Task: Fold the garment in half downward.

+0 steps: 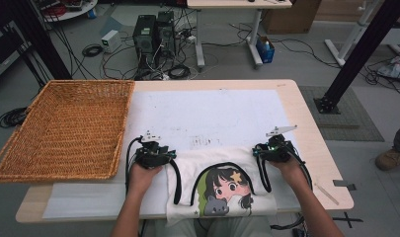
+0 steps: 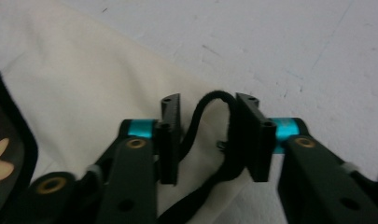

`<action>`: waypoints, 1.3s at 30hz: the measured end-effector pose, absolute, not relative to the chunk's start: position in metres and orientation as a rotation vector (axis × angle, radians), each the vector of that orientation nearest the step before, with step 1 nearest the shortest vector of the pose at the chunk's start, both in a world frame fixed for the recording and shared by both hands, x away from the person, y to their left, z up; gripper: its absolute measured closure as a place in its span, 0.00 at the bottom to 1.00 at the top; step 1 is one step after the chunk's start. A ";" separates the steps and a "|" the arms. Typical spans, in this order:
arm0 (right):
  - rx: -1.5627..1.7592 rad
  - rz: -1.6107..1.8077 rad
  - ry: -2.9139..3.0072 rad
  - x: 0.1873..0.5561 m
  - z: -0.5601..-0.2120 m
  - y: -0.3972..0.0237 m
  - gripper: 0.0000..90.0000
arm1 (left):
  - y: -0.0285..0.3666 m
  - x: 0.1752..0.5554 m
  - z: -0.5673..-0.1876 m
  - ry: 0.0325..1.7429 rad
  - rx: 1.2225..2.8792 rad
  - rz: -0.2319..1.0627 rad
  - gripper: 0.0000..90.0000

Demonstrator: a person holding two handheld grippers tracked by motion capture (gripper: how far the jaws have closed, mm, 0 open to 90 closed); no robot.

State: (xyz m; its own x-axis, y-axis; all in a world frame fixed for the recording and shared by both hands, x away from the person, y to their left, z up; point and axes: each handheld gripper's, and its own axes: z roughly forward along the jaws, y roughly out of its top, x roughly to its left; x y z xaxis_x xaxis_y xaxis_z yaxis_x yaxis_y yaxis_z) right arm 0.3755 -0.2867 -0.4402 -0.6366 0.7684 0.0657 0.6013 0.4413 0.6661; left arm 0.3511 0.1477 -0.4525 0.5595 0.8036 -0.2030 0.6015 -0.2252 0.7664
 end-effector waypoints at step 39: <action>1.098 1.300 2.121 0.398 -0.390 -0.298 0.96 | 0.164 0.395 -0.398 0.992 1.611 0.335 0.94</action>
